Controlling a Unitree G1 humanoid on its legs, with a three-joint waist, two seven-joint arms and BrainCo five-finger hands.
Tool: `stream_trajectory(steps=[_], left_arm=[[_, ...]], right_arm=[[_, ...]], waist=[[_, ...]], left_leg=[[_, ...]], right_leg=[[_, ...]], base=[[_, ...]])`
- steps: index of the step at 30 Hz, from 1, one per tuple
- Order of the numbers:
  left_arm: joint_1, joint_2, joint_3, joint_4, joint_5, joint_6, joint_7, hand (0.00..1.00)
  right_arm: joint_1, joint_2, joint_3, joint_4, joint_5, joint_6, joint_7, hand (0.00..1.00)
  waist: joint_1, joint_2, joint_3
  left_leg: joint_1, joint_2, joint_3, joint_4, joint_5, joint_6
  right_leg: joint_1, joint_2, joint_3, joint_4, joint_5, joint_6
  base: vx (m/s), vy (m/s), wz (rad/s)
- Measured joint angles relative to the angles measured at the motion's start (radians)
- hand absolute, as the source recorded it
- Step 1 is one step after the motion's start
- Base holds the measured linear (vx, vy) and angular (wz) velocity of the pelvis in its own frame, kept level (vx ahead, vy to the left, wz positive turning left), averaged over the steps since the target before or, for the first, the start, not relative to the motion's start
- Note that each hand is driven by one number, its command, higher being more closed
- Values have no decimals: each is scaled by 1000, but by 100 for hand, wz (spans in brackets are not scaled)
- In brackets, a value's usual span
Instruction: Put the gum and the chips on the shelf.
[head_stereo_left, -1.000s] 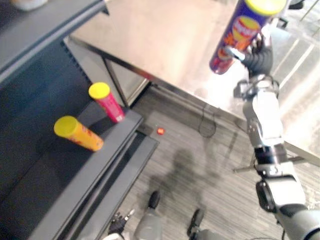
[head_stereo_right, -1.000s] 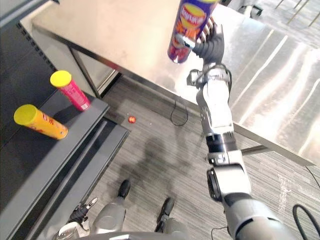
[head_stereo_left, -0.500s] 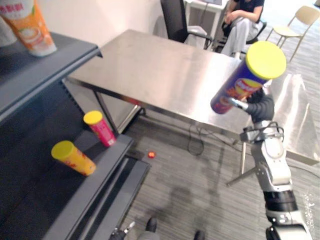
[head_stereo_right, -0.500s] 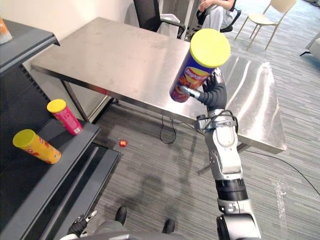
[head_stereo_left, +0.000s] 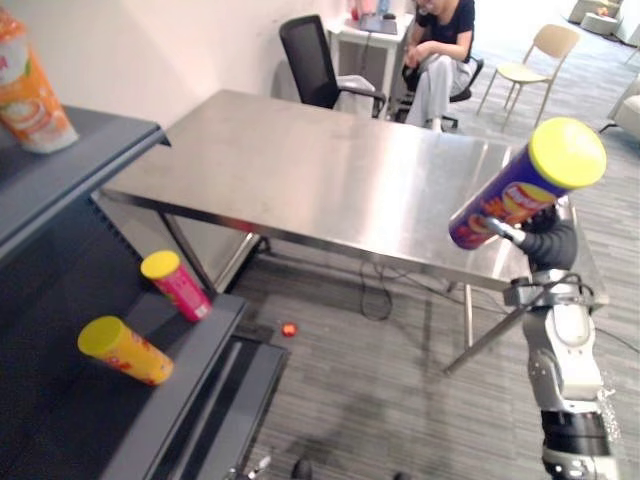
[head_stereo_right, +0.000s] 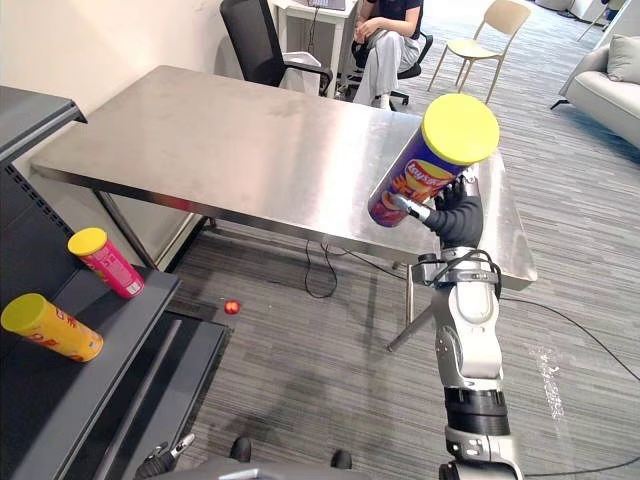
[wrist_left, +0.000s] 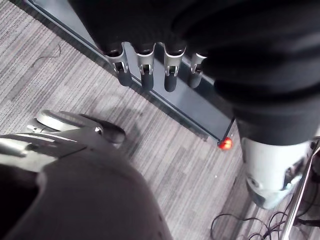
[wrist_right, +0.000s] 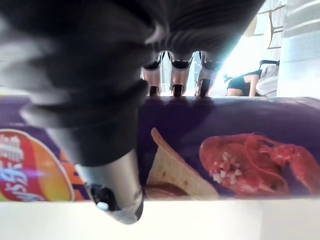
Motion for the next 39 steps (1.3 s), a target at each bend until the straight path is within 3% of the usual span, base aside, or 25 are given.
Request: stream_trajectory(steps=[3, 5, 8, 11, 14, 16, 17, 18, 19, 22, 24, 26, 29, 33, 39], left_arm=[[0, 0, 0, 0, 0, 4, 0, 0], [0, -2, 0, 1, -3, 12, 0, 0], [-1, -6, 0, 2, -16, 12, -1, 0], [-2, -17, 0, -2, -27, 12, -2, 0], [-2, -24, -1, -22, -49, 12, -2, 0], [5, -31, 4, -20, -49, 12, -1, 0], [-2, -31, 26, -16, -55, 13, -3, 0], [-11, -34, 44, -12, -62, 17, -3, 0], [-11, -41, 54, -13, -62, 18, -2, 0], [-4, -82, 84, -12, -61, 18, -2, 0], [-3, -91, 97, -11, -58, 18, -2, 0], [-3, -101, 119, -12, -42, 18, -2, 0], [10, -100, 150, -1, -38, 20, -2, 0], [24, -101, 152, 0, -2, 21, 1, 0], [8, -85, 144, 1, 27, 20, 13, 0]], right_arm=[[43, 42, -9, -1, 1, 0, 0, 100], [84, 72, -17, -2, 2, 0, -1, 100], [116, 76, -5, -4, 2, 0, -2, 100], [116, 77, 34, -4, 18, 0, -2, 100], [105, 75, 55, -4, 19, 0, 1, 100], [84, 76, 59, -3, 19, 1, 2, 100], [49, 71, 52, 0, 19, -2, -2, 100], [16, 69, 35, 11, 18, -2, -12, 100], [7, 69, 20, 15, 17, -1, -19, 100], [24, 66, -56, 15, 16, -2, -52, 100], [35, 65, -99, 13, 15, -3, -65, 100], [42, 71, -142, 13, 13, -2, -72, 100], [53, 113, -153, 13, -7, 0, -71, 100], [68, 148, -163, 4, -16, -1, -82, 100], [124, 188, -198, 3, -33, -2, -132, 100]], waist=[[0, 5, 0], [-3, 16, 5], [-8, 30, 14], [-7, 51, 40], [9, 60, 47], [33, 67, 54], [32, 52, 66], [30, 55, 84], [26, 62, 90], [-7, 117, 77], [-13, 136, 65], [-19, 168, 49], [-12, 151, 49], [-13, 137, 48], [-18, 99, 67]], left_leg=[[-14, 0, 1, 75, -45, 0], [-43, 0, -6, 201, -113, 1], [-83, 3, -29, 298, -156, -1], [-119, 8, -84, 318, -148, -13], [-171, 14, -183, 229, -73, -39], [-168, 64, -111, 95, -77, -27], [-193, 85, 32, 109, -81, 40], [-243, 103, 167, 234, -58, 70], [-252, 115, 231, 303, -59, 70], [-202, 183, 428, 472, -94, 69], [-139, 213, 505, 466, -93, 70], [-79, 195, 521, 316, -73, 41], [-77, 163, 510, 238, -74, 39], [-61, 124, 464, 136, -58, 18], [-65, 66, 442, 86, -24, 40]], right_leg=[[-3, -3, 4, 48, -25, -10], [-15, -9, 4, 148, -82, -12], [-37, -15, -6, 248, -136, -16], [-41, -10, -55, 274, -153, -35], [-93, -3, -156, 298, -165, -59], [-102, 13, -197, 242, -137, -95], [-107, -11, -253, 196, -112, -117], [-119, -39, -311, 190, -96, -130], [-116, -47, -340, 183, -87, -128], [-72, -74, -525, 148, -74, -124], [-65, -97, -616, 143, -75, -125], [-52, -99, -724, 120, -49, -100], [4, -95, -836, 74, -1, -75], [32, -105, -916, 79, 12, -62], [-2, -203, -901, 199, 0, -69]], base=[[3, 4, -4], [-13, 18, 4], [-59, 4, 17], [-142, -65, 53], [-123, -112, 92], [-187, -196, 85], [-221, -165, 111], [-161, -114, 125], [-132, -149, 145], [-74, -39, 160], [-84, 75, 173], [-107, 164, 164], [-117, 226, 115], [-86, 234, 66], [-65, 105, 18]])
